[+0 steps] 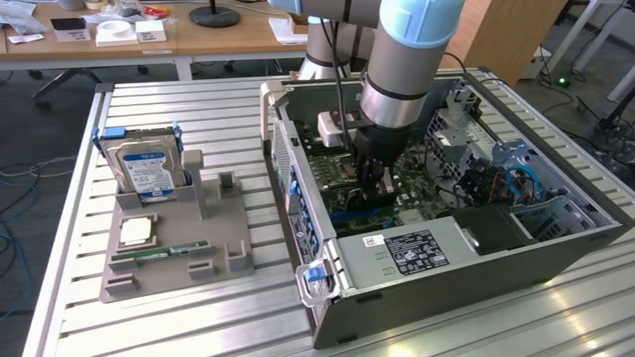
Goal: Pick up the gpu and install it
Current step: 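Insert the gpu into the slot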
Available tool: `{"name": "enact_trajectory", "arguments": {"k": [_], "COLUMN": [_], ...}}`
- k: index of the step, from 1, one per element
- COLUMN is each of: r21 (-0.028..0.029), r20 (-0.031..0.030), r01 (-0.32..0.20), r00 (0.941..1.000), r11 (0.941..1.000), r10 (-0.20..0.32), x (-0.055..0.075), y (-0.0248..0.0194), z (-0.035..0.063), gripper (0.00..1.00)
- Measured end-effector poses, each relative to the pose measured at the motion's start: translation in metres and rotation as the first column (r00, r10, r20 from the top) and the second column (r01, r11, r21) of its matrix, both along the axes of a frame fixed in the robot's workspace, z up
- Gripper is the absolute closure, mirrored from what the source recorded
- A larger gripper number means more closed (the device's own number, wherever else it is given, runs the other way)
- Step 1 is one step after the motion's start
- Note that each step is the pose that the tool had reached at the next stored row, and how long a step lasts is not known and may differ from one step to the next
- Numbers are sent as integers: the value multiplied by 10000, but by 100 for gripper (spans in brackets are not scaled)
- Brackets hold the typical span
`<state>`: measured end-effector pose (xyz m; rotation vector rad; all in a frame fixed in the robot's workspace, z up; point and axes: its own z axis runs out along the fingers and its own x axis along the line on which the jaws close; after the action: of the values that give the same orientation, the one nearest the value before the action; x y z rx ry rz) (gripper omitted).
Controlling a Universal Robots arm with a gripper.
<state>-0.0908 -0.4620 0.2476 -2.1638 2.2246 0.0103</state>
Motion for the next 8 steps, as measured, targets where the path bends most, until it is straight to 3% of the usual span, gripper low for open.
{"name": "enact_trajectory", "arguments": {"k": [8], "r21": [1], "r20": [1], "r01": [0], "r00": [10000], "r11": [10000], "r10": [0], "x": [0], "y": [0], "z": [-2], "gripper": [74]}}
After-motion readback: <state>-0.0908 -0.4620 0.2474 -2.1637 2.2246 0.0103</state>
